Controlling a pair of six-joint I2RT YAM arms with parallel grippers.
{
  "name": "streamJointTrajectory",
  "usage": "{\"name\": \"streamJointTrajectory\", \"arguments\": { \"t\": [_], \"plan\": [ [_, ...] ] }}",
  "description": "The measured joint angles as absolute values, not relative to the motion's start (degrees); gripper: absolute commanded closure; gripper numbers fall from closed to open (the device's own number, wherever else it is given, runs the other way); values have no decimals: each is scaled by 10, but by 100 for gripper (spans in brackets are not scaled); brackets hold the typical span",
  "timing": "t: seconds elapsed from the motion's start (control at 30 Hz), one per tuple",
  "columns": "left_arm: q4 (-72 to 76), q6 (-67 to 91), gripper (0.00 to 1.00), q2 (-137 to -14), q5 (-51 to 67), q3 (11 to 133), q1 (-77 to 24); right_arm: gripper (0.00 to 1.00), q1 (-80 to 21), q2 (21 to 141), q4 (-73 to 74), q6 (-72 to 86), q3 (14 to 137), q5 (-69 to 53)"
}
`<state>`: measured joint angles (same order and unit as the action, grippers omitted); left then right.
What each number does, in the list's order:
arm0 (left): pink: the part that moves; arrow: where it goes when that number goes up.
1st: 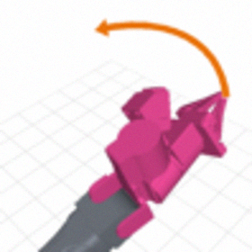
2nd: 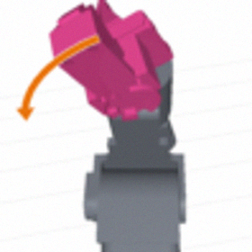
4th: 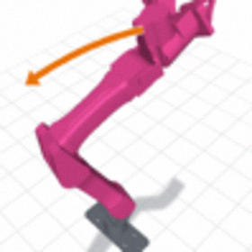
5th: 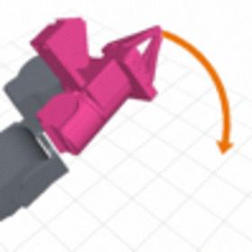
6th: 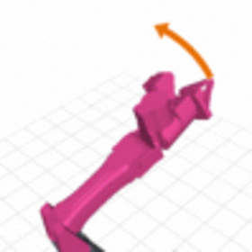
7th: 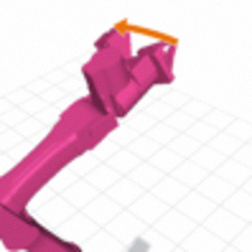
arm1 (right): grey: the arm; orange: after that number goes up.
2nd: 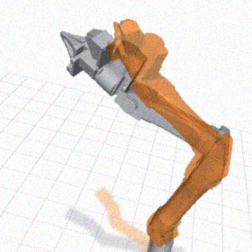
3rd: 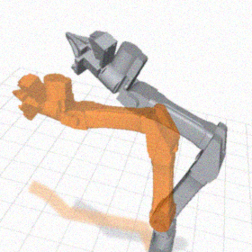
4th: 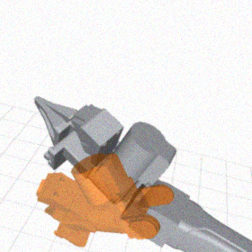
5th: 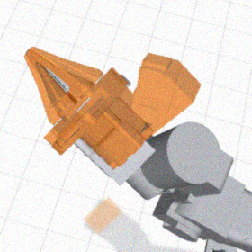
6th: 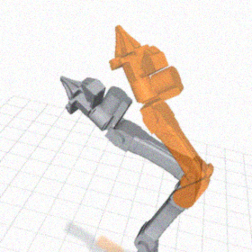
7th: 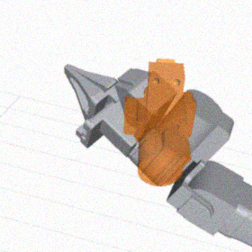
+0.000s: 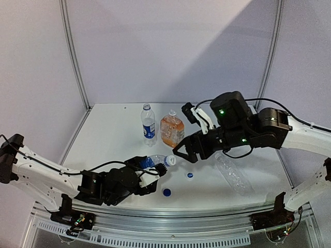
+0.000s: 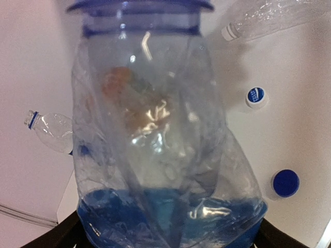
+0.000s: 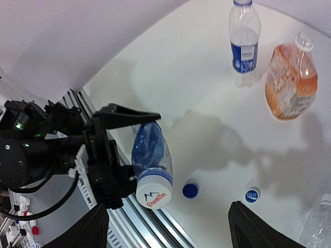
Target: Unscrew the bottle caps
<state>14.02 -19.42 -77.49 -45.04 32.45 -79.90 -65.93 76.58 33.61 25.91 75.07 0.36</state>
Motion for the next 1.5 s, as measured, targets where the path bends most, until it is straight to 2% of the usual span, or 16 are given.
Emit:
{"name": "streamJointTrajectory", "arguments": {
  "t": [0.27,0.47,0.97,1.07,1.5],
  "plan": [
    [138,-194,100,-776,-470,329,-804,31,-659,843,382,329,796,-30],
    [138,-194,100,-776,-471,329,-807,40,-659,851,381,361,799,-64],
    [138,-194,100,-776,-472,330,-810,49,-651,865,369,383,799,-107],
    [138,-194,100,-776,-472,330,-810,55,-648,866,368,383,799,-111],
    [138,-194,100,-776,-472,330,-810,54,-644,867,368,383,799,-118]
  ]
}}
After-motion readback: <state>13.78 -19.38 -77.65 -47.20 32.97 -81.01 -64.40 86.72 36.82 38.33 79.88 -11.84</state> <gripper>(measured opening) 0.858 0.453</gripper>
